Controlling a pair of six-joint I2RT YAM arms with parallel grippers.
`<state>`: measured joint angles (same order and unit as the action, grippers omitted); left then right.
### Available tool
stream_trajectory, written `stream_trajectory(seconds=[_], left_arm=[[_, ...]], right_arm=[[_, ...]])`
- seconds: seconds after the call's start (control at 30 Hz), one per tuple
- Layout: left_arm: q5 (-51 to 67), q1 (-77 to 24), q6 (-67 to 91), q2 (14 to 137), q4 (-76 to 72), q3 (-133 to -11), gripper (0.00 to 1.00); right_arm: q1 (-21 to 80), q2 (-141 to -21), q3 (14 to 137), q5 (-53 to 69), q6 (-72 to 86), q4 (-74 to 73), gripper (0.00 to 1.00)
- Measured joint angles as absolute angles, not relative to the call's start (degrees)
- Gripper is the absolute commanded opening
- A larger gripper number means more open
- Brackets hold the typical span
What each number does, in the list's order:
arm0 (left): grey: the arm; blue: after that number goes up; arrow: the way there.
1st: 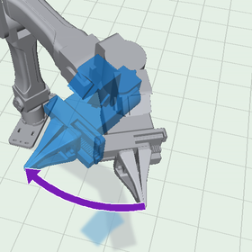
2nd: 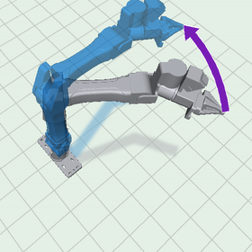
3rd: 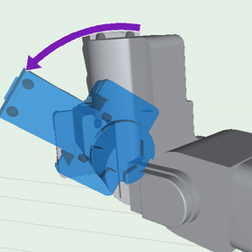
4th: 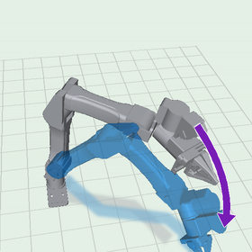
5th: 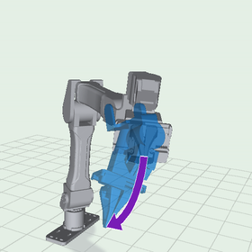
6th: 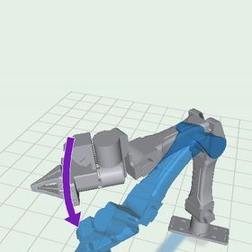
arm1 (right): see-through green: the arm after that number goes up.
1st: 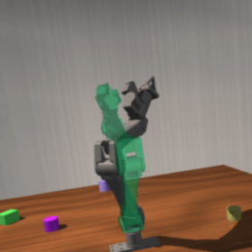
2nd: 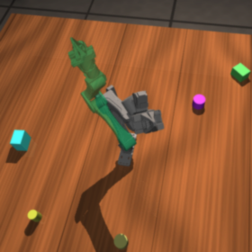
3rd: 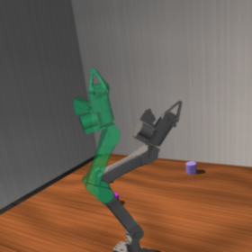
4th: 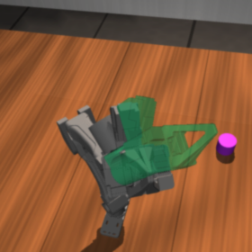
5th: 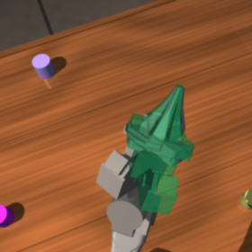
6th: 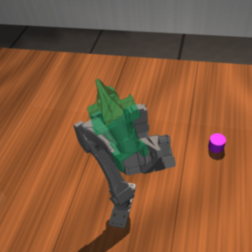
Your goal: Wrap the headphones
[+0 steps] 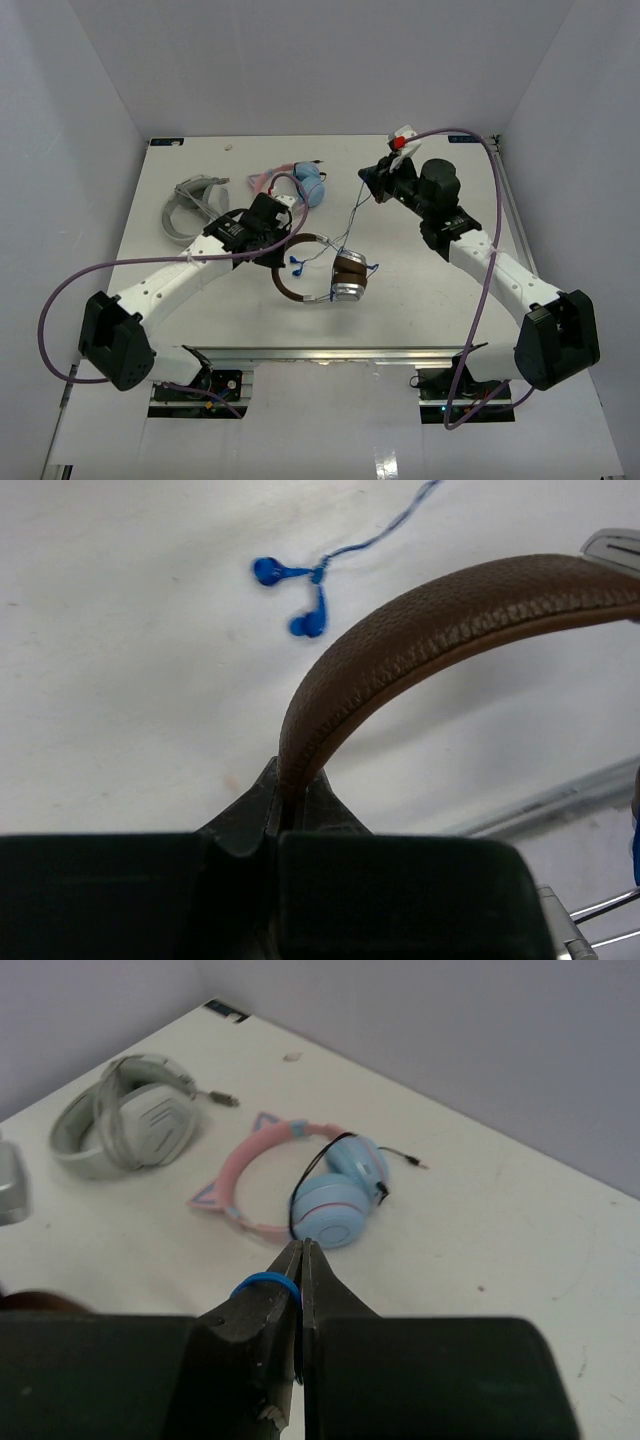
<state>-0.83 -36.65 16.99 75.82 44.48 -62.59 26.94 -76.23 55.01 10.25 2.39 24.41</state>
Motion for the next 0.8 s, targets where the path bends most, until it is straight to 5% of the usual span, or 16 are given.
stream_trajectory(seconds=[0.37,0.8], left_arm=[[-33.1,-38.0,22.2,88.2,54.4,-74.5,0.00],[-51.1,-38.0,35.8,96.1,68.7,-86.7,0.00]], right_arm=[[27.0,-76.9,60.7,24.0,2.6,3.2,0.08],[30.1,-75.4,58.4,41.1,3.3,1.5,0.08]])
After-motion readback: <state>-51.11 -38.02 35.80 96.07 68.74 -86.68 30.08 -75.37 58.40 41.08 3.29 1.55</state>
